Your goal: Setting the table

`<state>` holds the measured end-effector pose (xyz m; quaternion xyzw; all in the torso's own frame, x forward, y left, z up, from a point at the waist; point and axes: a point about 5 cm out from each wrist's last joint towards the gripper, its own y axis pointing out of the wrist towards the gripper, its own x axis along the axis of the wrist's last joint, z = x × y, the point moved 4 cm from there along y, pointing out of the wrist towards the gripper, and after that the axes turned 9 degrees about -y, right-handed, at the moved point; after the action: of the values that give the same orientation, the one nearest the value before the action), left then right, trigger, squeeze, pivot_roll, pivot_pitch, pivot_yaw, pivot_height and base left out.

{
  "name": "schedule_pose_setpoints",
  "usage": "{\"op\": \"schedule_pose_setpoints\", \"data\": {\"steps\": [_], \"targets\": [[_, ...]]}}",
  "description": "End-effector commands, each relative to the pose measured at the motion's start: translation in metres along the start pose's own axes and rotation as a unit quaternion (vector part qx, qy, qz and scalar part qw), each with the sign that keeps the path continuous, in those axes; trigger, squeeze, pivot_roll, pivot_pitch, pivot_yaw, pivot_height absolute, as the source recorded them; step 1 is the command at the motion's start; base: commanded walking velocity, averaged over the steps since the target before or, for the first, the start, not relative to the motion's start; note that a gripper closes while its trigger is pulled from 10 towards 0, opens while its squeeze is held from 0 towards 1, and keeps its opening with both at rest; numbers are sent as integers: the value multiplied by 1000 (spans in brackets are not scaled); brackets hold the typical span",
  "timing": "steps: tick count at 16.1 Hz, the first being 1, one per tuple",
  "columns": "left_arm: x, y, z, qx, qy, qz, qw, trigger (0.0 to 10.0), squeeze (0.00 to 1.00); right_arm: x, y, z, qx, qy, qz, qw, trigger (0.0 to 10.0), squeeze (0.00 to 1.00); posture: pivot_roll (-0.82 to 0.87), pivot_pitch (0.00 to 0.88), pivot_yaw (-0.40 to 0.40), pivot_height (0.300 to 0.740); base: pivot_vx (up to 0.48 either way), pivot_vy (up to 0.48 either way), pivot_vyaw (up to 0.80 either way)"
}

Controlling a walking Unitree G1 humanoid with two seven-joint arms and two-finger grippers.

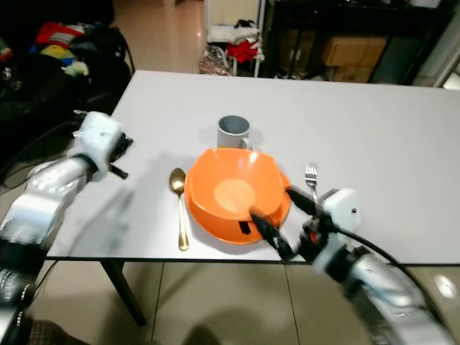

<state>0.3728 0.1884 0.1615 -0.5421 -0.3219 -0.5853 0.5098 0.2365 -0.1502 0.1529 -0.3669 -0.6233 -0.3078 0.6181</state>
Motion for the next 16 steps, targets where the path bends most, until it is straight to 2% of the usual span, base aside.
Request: {"op": "schedule_pose_setpoints", "data": {"steps": [1,2,3,4,6,7,11,13,16], "targets": [[14,-10,-5,-7,-25,-36,999,10000,0,5,2,0,-31,-14,-7,999,10000,0,18,0,-20,740,0,0,0],[20,-33,-17,-11,-26,-79,996,10000,0,5,5,0,-88,-14,-20,996,10000,0,34,0,-30,740,0,0,0],[20,-49,-27,-9,-28,-95,995,10000,0,5,5,-4,-137,-11,-24,990,10000,0,38,0,-31,740,0,0,0],[12,-65,-35,7,-42,-93,995,10000,0,1,5,-5,-165,-13,-21,986,10000,0,46,0,-35,740,0,0,0],[-3,-81,-42,29,-61,-74,995,10000,0,-8,4,-10,-203,-15,-2,979,10000,0,56,0,-39,740,0,-399,0],[-8,-84,-45,38,-65,-64,995,10000,0,-15,7,-14,-226,-3,12,974,10000,0,54,0,-42,740,0,-480,0],[-8,-84,-45,38,-65,-64,995,10000,0,-15,7,-14,-226,-3,12,974,10000,0,54,0,-42,740,0,-480,0],[-7,-78,-45,63,-59,-63,994,10000,0,-13,15,-1,-172,-16,3,985,10000,0,51,0,-49,740,0,-480,0],[-7,-77,-45,65,-35,-58,996,10000,0,-15,15,1,-176,-24,8,984,10000,0,53,0,-46,740,0,-480,0]]}}
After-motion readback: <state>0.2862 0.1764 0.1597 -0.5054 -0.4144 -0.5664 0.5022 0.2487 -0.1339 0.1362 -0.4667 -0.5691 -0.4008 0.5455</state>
